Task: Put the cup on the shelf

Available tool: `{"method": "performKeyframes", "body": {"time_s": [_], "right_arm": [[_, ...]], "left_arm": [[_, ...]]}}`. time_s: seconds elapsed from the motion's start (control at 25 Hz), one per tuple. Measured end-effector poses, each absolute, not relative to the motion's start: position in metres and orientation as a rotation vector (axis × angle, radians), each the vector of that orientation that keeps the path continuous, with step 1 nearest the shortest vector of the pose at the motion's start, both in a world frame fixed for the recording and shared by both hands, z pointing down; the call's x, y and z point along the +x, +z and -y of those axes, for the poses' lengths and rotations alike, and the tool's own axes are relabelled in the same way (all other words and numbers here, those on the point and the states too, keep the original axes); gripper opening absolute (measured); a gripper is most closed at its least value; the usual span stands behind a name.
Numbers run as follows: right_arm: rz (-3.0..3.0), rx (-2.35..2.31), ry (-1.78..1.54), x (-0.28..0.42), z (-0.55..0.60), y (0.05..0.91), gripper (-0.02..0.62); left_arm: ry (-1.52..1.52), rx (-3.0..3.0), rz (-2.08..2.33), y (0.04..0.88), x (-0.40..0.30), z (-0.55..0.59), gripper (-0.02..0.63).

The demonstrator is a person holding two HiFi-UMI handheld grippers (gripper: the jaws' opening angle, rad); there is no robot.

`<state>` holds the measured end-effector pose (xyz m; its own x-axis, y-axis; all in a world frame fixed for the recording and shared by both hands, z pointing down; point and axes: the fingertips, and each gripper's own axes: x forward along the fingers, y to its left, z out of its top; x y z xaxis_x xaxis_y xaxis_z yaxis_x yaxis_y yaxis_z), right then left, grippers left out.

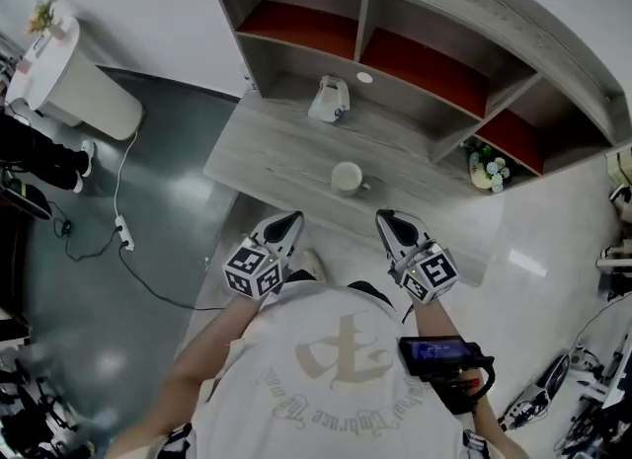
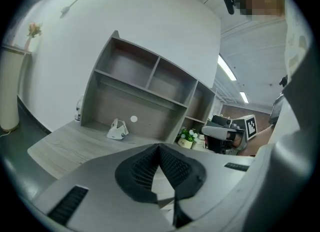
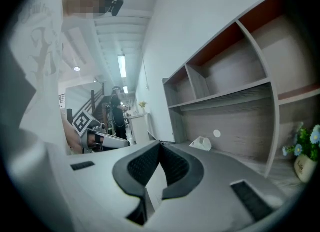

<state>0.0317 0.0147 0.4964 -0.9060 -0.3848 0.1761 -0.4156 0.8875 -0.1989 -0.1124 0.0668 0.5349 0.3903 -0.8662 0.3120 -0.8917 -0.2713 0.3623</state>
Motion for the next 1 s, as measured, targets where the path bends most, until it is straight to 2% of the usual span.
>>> {"method": "performKeyframes", "body": {"time_s": [0.36, 1.0], "right_arm": [[2.841, 0.715, 0.394, 0.013, 0.005, 0.515, 0.003], [2.703, 0.589, 0.389, 0.000, 0.059, 0.579, 0.003]], "left_arm": [[0.056, 2.207, 1.469, 0.537, -0.145, -0.043, 0.002], [0.061, 2.096, 1.559, 0.553, -0.170, -0.015, 0.002]]}}
